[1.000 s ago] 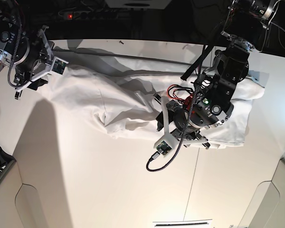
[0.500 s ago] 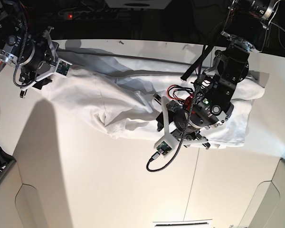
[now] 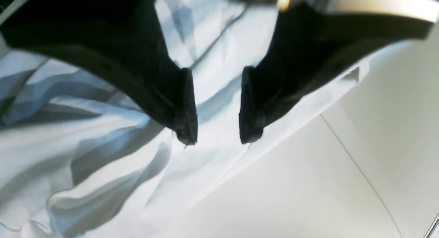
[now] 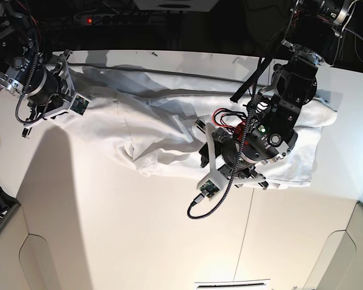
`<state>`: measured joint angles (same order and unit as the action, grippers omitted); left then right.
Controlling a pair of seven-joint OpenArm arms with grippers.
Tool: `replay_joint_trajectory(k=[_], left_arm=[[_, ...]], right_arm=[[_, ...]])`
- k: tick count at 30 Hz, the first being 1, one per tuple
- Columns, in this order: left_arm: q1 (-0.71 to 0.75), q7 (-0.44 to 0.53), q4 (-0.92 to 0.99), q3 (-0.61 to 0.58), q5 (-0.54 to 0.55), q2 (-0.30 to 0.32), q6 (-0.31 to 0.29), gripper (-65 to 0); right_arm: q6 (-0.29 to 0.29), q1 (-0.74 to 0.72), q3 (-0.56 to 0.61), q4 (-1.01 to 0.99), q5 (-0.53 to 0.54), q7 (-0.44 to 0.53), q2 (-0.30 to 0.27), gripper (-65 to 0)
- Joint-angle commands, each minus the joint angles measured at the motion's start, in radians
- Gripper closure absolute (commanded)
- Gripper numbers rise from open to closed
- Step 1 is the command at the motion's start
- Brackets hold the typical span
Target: Layout the t-shirt on the table in an organized manner, then fold the t-shirt properly
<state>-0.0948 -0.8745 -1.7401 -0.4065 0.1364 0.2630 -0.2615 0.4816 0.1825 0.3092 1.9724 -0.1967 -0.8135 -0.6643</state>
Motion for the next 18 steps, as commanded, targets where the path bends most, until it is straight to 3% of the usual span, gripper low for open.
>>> replay_joint_trajectory(k=[1, 5, 8, 16, 18], left_arm=[[-0.019, 0.026, -0.012, 0.003, 0.002, 0.000, 0.008, -24.4], [-0.019, 0.033, -0.012, 0.003, 0.002, 0.000, 0.008, -24.4], [-0.019, 0.033, -0.012, 0.003, 0.002, 0.000, 0.008, -24.3], [-0.019, 0.049, -0.012, 0.003, 0.013, 0.000, 0.006, -24.3], [-0.019, 0.057, -0.013, 0.003, 0.043, 0.000, -0.019, -24.3]], right_arm=[[-0.038, -0.014, -0.008, 0.013, -0.010, 0.007, -0.014, 0.0], [-0.212, -0.057, -0.008, 0.001, -0.018, 0.006, 0.019, 0.0], [-0.283, -0.106, -0.008, -0.035, -0.032, 0.006, 0.072, 0.0], [-0.303, -0.224, -0.008, -0.221, -0.032, 0.006, 0.205, 0.0], [-0.307, -0.238, -0.008, -0.267, -0.041, 0.006, 0.224, 0.0]])
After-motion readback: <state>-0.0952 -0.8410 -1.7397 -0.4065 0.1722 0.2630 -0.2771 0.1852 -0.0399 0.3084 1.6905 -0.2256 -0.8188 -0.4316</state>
